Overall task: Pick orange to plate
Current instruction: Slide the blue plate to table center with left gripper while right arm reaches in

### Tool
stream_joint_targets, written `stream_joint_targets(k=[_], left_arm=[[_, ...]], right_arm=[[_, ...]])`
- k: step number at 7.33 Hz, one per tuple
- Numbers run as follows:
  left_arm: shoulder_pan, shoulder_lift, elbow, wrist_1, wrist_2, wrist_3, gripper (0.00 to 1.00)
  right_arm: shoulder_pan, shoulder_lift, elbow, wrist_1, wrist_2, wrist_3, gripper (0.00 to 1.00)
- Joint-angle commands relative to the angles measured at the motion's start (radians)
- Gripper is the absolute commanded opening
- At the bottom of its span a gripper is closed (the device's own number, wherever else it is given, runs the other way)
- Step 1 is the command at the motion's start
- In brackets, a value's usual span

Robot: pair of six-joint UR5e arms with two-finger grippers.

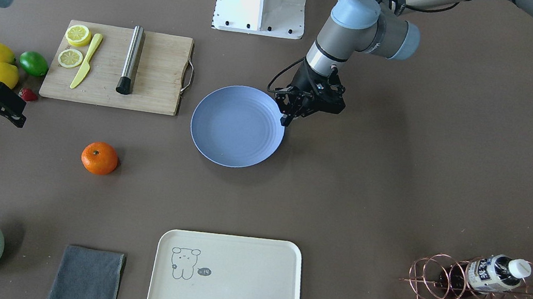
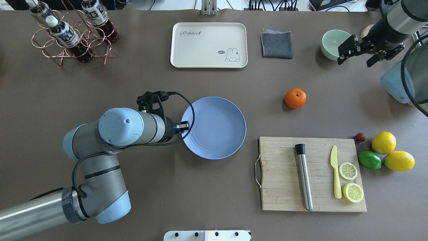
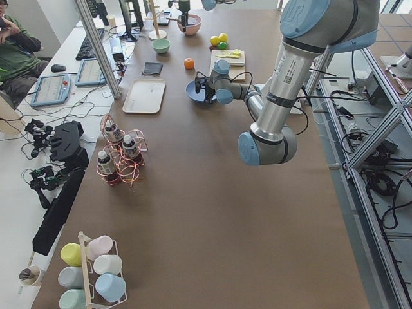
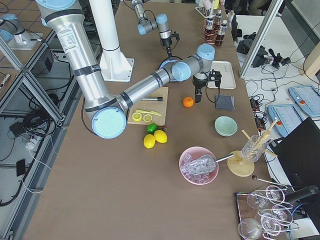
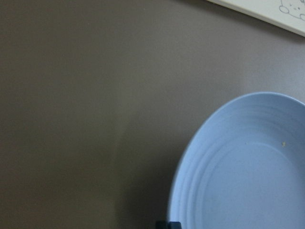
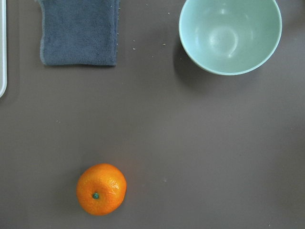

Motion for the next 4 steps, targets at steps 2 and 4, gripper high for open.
stream_joint_targets(k=[2, 4], left_arm=[[-0.016, -0.012, 0.017, -0.033, 0.033, -0.007, 0.97], [-0.053, -0.006, 0.014, -0.076, 0.029, 0.002, 0.98]], right_arm=[[-0.038, 0.017, -0.004, 0.0, -0.023, 0.005, 1.0], [-0.084, 0.035, -0.008, 0.0, -0.041, 0.02, 1.0]])
